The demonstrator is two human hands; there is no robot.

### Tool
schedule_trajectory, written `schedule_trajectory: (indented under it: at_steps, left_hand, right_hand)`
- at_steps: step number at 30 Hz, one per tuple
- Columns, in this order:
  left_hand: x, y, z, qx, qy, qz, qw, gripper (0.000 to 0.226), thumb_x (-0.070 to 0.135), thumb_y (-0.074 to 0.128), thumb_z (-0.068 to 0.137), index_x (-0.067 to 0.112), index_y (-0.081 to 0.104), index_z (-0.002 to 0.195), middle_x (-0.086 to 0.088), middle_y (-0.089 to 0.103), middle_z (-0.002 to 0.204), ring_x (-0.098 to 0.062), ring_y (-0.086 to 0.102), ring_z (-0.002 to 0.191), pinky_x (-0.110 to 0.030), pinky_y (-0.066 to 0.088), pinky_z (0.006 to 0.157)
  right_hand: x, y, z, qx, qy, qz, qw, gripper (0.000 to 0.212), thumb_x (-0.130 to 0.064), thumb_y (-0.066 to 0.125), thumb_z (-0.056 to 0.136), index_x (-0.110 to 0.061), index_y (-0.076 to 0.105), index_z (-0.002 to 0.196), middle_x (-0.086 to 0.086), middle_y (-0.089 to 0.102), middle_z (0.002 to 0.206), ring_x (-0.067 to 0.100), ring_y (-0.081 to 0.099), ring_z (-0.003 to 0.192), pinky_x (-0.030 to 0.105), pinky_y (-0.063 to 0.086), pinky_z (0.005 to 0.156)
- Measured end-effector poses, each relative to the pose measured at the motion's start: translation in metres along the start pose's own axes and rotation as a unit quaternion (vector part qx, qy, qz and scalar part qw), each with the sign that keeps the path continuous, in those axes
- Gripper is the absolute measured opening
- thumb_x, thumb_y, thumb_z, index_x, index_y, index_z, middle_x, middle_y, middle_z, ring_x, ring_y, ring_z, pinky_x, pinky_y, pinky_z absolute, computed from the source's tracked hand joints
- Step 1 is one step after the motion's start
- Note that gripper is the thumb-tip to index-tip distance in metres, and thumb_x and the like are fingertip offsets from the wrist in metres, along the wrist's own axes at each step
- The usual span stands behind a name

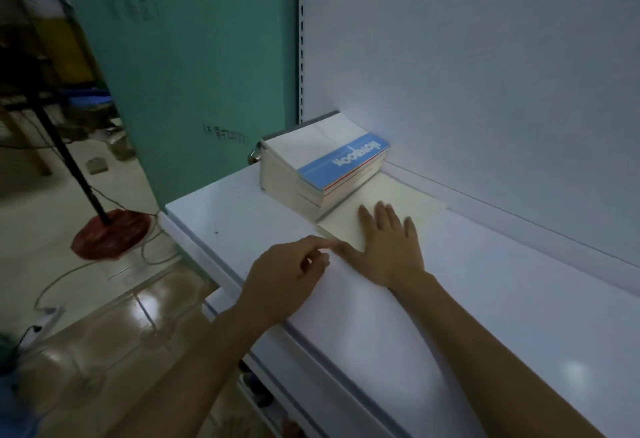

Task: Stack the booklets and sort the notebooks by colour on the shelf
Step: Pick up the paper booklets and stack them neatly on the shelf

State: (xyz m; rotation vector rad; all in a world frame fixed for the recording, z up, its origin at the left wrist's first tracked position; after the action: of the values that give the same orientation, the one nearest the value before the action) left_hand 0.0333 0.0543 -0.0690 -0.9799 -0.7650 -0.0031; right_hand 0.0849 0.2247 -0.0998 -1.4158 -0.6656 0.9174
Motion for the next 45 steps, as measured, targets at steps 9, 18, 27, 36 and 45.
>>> schedule_trajectory:
  at_steps: [9,18,27,36,45]
  left_hand:
    - [-0.033,0.003,0.028,-0.039,-0.093,-0.193,0.976,0.014,0.028,0.052,0.095,0.021,0.065,0.094,0.013,0.071,0.074,0.003,0.057,0.052,-0.016,0.047,0.06]
    - [-0.038,0.006,0.041,-0.158,-0.176,-0.374,0.897,0.041,0.049,0.034,0.098,0.016,0.058,0.089,-0.007,0.072,0.071,-0.011,0.063,0.051,-0.021,0.047,0.046]
    - [-0.006,0.006,0.021,-0.332,-0.04,-0.267,0.904,0.021,0.027,0.053,0.094,0.014,0.052,0.11,-0.007,0.062,0.108,-0.023,0.062,0.092,-0.033,0.054,0.07]
    - [-0.07,-0.034,0.045,-0.134,0.039,-0.367,0.92,0.009,0.019,0.051,0.097,0.024,0.051,0.104,0.009,0.06,0.089,-0.012,0.06,0.078,-0.022,0.051,0.052]
    - [-0.081,-0.034,0.055,-0.062,-0.053,-0.457,0.886,0.013,0.021,0.046,0.099,0.01,0.046,0.105,-0.005,0.055,0.088,-0.016,0.048,0.057,-0.018,0.038,0.036]
  right_hand:
    - [0.001,-0.008,0.002,-0.044,0.019,0.002,0.999,0.087,-0.077,0.016,0.084,-0.024,0.008,0.152,0.007,0.003,0.161,0.021,-0.001,0.147,0.046,0.0,0.117]
    - [-0.032,-0.022,-0.055,-0.019,0.123,0.05,0.991,0.077,-0.069,0.01,0.09,-0.023,0.019,0.151,0.007,0.017,0.159,0.02,0.013,0.146,0.042,0.008,0.116]
    - [-0.09,-0.007,-0.129,0.098,0.167,0.074,0.978,0.091,-0.082,0.0,0.077,-0.033,0.013,0.151,-0.012,0.006,0.158,0.009,0.003,0.147,0.034,0.0,0.119]
    - [-0.042,-0.029,-0.136,0.289,0.35,0.183,0.872,0.04,-0.028,0.047,0.099,-0.02,0.042,0.137,0.0,0.044,0.144,0.021,0.043,0.128,0.032,0.036,0.104]
    - [-0.084,-0.013,-0.075,0.053,0.261,0.029,0.964,0.079,-0.068,0.026,0.09,-0.017,0.02,0.15,0.007,0.028,0.153,0.03,0.02,0.142,0.049,0.019,0.115]
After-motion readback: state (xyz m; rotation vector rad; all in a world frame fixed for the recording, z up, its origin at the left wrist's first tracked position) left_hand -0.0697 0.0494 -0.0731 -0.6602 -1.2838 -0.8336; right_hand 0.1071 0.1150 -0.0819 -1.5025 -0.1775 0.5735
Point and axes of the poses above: each hand's wrist, its own z-axis towards the middle knuckle, its own y-axis out of the palm, x = y × z, the point moved 6 cm from there along z, towards the middle knuckle
